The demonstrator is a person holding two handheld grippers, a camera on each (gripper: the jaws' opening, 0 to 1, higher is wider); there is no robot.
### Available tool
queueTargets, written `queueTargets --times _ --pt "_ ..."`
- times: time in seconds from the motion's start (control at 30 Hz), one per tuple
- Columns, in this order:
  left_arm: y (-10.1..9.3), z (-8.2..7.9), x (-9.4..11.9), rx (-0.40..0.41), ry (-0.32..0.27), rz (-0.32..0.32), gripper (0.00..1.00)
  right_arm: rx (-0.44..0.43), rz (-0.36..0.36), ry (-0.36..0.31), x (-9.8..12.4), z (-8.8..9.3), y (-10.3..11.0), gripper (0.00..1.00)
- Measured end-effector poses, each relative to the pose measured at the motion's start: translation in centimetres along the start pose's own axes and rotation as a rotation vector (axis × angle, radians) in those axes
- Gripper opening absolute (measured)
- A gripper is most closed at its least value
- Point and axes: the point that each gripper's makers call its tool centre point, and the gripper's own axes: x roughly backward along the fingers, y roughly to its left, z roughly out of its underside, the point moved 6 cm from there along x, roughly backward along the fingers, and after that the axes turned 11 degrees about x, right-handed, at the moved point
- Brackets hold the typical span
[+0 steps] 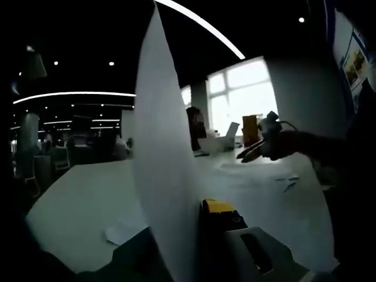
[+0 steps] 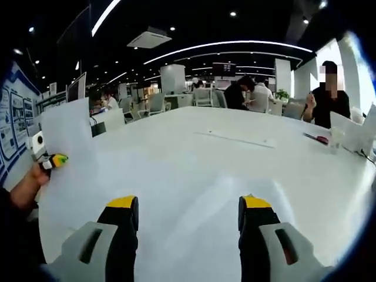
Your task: Organize the stack of printing papers by aligning and flattening the scattered papers on the table
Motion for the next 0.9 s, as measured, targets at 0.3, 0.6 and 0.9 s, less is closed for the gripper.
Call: queueTargets --times 0.3,0.6,0.9 --pt "0.0 0.0 0.1 0.005 -0.006 0.009 0.07 0.019 0.018 -0.027 -0.1 -1.0 -0.4 0.65" --pt "-0.1 0.0 0.1 0.006 -0.006 0.017 0.07 0.043 0.036 -0.017 -0.8 -1.4 -0.9 0.65" --pt "-0.1 0.0 0.1 0.005 -0.005 0.018 0.07 0.048 0.023 -0.013 -1.6 -1.5 -0.5 0.65"
